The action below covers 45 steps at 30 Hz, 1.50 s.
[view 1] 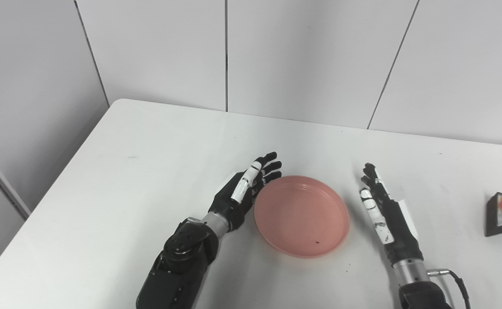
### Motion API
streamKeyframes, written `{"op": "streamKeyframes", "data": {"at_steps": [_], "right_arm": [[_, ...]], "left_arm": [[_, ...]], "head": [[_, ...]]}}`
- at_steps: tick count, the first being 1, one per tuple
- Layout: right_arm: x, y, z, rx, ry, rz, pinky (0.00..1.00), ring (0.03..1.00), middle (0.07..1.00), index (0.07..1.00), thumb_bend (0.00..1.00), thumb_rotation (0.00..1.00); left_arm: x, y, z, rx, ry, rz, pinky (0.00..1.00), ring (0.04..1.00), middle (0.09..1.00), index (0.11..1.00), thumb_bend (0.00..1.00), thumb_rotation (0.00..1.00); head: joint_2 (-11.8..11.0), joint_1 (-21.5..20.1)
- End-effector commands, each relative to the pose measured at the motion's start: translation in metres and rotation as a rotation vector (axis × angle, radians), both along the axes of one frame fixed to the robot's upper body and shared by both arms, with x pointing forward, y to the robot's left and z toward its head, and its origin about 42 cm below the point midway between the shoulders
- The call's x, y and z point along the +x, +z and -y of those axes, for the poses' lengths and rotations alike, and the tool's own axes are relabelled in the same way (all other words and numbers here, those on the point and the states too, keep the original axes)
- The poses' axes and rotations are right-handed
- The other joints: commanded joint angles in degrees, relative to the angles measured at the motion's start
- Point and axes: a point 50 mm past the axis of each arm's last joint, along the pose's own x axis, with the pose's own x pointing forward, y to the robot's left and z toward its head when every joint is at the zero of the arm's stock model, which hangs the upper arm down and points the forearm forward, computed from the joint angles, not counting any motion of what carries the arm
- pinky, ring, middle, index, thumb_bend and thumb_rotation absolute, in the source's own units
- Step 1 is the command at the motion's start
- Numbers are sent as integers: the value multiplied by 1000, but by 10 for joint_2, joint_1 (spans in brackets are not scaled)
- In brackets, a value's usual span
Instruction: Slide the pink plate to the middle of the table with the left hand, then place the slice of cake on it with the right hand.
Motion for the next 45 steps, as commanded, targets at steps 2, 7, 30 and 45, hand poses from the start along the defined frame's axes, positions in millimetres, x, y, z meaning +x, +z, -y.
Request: {"op": "streamKeyframes", "data": {"at_steps": [2,7,30,45], "right_arm": [[-10,-14,-9,42,-28,-53,921,949,974,973,305,1000],[-9,-15,-11,37,-34,-56,921,949,975,976,297,1000],[-4,37,-19,-53,-123,195,811,901,965,999,478,999],[-4,137,21,-412,-249,497,727,878,975,985,721,678]], "left_arm": [[-7,-12,0,10,-35,-62,929,928,934,929,346,1000],[-7,-12,-6,16,-15,-58,920,925,935,924,338,1000],[-5,-27,-36,45,41,-59,927,916,922,923,346,1000],[-1,-39,-57,21,22,-58,935,928,937,933,368,1000]], "head": [[0,-8],[1,-26],[-34,-182],[-61,-262]]}}
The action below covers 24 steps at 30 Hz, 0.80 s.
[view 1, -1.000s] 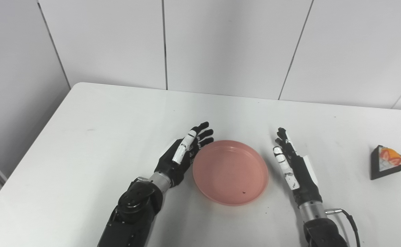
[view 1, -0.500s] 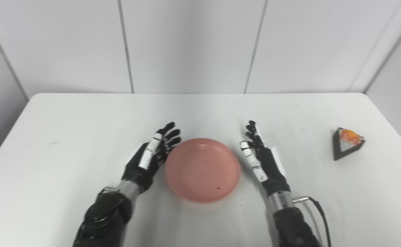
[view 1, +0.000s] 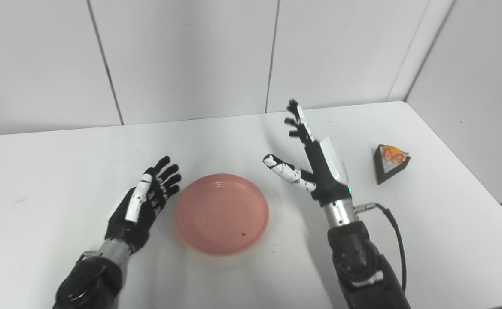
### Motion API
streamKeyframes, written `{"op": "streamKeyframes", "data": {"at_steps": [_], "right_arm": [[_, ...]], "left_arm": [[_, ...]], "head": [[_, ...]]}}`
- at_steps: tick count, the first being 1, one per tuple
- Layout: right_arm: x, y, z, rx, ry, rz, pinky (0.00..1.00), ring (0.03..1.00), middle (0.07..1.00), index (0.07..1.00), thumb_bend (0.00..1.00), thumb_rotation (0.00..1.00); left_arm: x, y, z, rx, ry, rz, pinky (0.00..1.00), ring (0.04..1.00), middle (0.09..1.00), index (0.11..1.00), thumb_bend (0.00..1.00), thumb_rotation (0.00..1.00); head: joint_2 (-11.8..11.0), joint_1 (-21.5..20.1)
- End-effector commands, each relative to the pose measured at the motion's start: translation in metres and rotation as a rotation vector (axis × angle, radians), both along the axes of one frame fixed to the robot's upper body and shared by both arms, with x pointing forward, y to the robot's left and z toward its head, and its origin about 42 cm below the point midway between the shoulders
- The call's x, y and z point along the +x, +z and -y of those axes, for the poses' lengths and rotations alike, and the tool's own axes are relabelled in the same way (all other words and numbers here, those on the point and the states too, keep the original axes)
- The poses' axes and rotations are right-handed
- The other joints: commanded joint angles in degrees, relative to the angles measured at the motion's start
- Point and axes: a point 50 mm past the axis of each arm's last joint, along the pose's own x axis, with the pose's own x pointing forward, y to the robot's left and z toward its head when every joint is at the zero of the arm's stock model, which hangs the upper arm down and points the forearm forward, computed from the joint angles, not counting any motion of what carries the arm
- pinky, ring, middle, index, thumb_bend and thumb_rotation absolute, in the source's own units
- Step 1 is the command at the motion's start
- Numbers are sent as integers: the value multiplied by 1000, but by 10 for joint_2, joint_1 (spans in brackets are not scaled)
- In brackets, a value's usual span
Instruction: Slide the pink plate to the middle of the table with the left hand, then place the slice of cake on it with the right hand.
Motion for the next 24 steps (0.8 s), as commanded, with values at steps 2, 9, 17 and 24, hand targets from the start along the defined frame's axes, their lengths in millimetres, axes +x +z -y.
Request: {"op": "streamKeyframes", "data": {"at_steps": [2,9,17,24], "right_arm": [[0,37,14,-73,-28,91,727,886,980,984,736,600],[-10,86,50,-323,-251,112,659,857,953,932,838,503],[-13,108,81,-419,-521,57,499,743,905,897,831,465],[-12,123,106,-437,-633,-84,482,728,897,877,795,421]], "left_arm": [[-9,-28,-13,35,18,-102,933,927,937,932,369,1000],[-7,-32,-18,50,18,-96,912,911,922,918,391,1000],[-5,-33,-21,59,27,-92,902,901,911,906,393,1000],[-4,-36,-24,50,29,-100,895,897,909,905,419,1000]], "head": [[-2,-7],[-3,-19],[-7,-29],[-9,-35]]}}
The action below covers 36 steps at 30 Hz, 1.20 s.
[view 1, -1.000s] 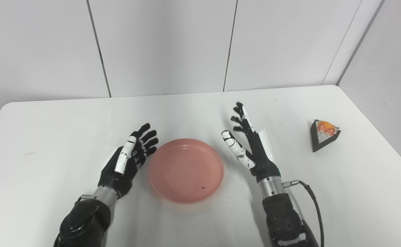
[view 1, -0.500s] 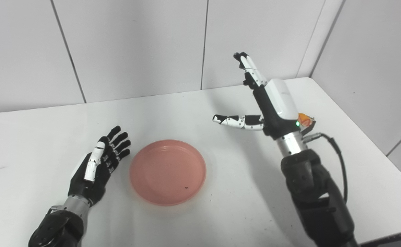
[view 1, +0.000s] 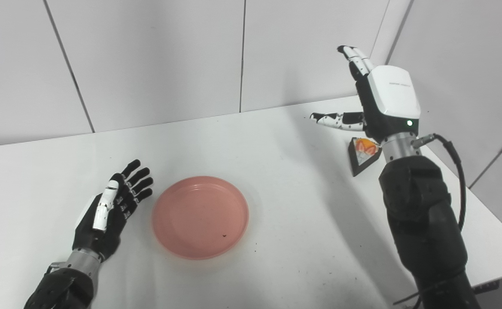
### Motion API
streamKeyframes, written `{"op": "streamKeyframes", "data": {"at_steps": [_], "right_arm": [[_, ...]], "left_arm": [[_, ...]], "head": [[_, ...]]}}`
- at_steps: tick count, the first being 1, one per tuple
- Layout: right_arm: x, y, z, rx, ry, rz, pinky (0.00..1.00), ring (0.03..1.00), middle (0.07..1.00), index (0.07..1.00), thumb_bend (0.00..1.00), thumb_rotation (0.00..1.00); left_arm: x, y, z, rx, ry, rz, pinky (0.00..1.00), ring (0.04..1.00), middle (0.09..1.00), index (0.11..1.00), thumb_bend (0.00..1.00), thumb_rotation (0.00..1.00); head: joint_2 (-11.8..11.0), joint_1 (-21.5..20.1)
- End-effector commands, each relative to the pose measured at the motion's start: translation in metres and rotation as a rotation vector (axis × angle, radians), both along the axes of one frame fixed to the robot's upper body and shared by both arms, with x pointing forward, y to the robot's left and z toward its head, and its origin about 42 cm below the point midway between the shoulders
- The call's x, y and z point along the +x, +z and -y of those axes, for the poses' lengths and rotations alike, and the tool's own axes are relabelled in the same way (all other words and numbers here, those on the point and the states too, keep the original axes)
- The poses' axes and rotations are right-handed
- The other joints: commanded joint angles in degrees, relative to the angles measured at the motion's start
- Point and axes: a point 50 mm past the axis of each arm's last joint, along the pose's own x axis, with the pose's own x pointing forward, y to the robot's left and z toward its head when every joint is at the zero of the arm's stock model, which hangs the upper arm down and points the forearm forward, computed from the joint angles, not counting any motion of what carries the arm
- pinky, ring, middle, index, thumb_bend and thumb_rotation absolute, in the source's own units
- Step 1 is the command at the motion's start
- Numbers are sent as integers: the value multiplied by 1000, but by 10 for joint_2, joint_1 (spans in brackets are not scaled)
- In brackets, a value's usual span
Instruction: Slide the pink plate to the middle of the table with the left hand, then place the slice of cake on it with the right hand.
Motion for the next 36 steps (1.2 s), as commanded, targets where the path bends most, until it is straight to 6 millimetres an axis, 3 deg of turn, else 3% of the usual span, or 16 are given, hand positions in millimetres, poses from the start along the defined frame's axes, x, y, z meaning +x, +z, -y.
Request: {"op": "streamKeyframes", "data": {"at_steps": [1,4,7,15,18,21,27,31,36], "right_arm": [[-1,27,8,-10,-48,30,482,728,897,877,794,420],[0,34,20,4,-60,-39,496,739,899,876,786,391],[0,45,33,6,-48,-115,612,813,895,871,784,339],[0,76,59,-65,5,-353,724,892,937,896,817,275],[6,84,62,-85,5,-466,787,945,977,915,911,262],[9,88,61,-107,-9,-521,760,938,985,916,950,210],[23,88,62,-124,-46,-564,744,918,970,915,918,301],[33,85,66,-150,-54,-595,737,910,955,885,925,188],[43,78,73,-175,-42,-650,745,923,967,886,934,123]], "left_arm": [[-13,-32,-14,40,19,-125,895,897,910,905,419,1000],[-13,-33,-15,37,21,-124,891,899,911,907,417,1000],[-13,-32,-16,31,23,-127,885,897,909,903,414,1000],[-13,-29,-17,33,24,-127,911,911,922,917,389,1000],[-13,-30,-17,32,24,-127,911,909,920,914,386,1000],[-13,-31,-18,31,25,-127,905,904,915,911,388,1000],[-11,-32,-20,36,22,-126,897,899,912,905,402,1000],[-11,-33,-21,37,24,-129,886,892,906,899,410,1000],[-11,-34,-21,35,28,-132,872,883,897,890,419,981]], "head": [[1,0],[1,-6],[2,-9],[2,-17],[2,-17],[4,-20],[6,-25],[6,-25],[7,-24]]}}
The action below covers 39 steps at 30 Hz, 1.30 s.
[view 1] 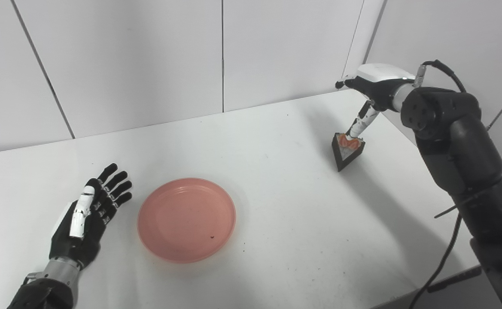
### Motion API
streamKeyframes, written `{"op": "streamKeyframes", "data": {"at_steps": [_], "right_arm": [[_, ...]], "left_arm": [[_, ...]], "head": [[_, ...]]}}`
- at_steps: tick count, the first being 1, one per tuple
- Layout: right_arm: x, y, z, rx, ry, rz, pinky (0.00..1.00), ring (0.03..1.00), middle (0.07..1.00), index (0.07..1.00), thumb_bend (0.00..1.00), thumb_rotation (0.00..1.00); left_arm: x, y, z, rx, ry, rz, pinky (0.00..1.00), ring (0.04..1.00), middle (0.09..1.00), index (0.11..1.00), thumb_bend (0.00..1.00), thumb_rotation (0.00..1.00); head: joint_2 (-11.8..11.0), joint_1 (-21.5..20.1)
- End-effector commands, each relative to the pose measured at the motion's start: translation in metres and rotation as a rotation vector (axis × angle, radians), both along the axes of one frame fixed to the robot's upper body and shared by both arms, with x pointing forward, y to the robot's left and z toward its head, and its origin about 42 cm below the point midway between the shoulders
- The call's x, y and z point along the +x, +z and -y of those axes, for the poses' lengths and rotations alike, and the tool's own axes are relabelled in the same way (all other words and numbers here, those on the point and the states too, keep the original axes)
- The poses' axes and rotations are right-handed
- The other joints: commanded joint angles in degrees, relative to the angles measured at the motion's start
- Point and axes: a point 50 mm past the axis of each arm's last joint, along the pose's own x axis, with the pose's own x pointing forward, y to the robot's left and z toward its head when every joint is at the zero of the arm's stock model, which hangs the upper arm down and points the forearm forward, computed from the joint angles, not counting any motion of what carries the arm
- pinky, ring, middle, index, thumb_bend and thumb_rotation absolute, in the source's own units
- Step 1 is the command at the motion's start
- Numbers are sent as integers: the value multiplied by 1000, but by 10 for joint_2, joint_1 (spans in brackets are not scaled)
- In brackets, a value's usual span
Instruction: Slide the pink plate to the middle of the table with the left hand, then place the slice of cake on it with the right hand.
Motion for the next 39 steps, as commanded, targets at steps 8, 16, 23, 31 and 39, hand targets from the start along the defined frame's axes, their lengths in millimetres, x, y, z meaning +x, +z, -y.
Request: {"op": "streamKeyframes", "data": {"at_steps": [8,16,23,31,39], "right_arm": [[4,22,10,-118,55,19,705,915,982,885,941,4],[8,15,9,-138,85,7,746,937,984,884,904,0],[10,2,17,-200,143,-3,677,907,994,887,862,0],[6,-15,20,-291,235,22,637,878,997,880,869,0],[7,-26,18,-317,295,18,640,872,983,879,869,0]], "left_arm": [[-16,-29,-11,38,22,-128,893,897,909,904,388,1000],[-16,-30,-12,38,17,-124,892,896,909,905,395,1000],[-16,-28,-12,44,17,-126,897,899,911,907,396,1000],[-16,-29,-14,51,15,-122,894,898,911,907,399,1000],[-16,-29,-16,49,14,-127,885,891,908,904,416,1000]], "head": [[3,-2],[8,-1],[11,-2],[15,-5],[21,-6]]}}
